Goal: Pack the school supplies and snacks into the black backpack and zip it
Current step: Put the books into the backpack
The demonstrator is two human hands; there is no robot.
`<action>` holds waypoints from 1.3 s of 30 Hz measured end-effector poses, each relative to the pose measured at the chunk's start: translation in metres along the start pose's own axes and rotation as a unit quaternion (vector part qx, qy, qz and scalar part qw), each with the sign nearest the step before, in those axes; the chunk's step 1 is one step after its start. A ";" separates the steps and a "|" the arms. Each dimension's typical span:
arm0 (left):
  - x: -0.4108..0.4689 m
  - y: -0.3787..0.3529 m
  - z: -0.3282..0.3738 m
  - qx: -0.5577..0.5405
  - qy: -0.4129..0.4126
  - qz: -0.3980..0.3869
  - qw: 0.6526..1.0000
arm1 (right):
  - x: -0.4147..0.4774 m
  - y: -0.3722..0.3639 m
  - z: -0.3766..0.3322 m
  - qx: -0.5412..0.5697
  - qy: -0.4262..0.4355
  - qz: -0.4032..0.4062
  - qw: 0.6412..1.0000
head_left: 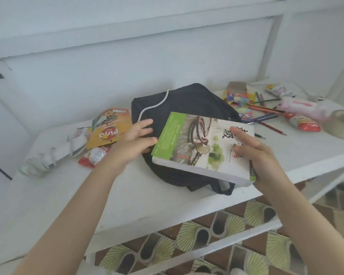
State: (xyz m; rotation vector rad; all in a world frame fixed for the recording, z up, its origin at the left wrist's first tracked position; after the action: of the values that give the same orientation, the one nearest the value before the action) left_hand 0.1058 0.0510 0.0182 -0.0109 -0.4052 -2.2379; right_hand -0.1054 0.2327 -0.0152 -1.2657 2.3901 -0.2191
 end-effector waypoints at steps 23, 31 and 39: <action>0.027 -0.107 -0.030 0.369 -0.475 -0.072 0.796 | -0.022 0.105 0.040 0.235 0.033 0.328 0.914; 0.049 -0.087 -0.038 0.522 -0.521 -0.123 0.664 | -0.020 0.108 0.045 0.208 0.016 0.341 0.917; 0.064 -0.096 -0.022 0.535 -0.332 -0.234 0.741 | -0.021 0.105 0.042 0.189 0.010 0.361 0.913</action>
State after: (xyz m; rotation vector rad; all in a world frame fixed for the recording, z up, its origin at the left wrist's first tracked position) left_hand -0.0049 0.0537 -0.0205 -0.1130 -2.2451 -2.0449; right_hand -0.1556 0.3124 -0.0819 -0.1708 2.4888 -0.4303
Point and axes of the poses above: each hand's wrist, its own x-axis towards the middle knuckle, its own y-axis out of the back of the hand, z = x × y, the point moved 2 cm from there along x, towards the middle knuckle, and after that the axes turned 11 degrees about -y, right-handed, at the moved point
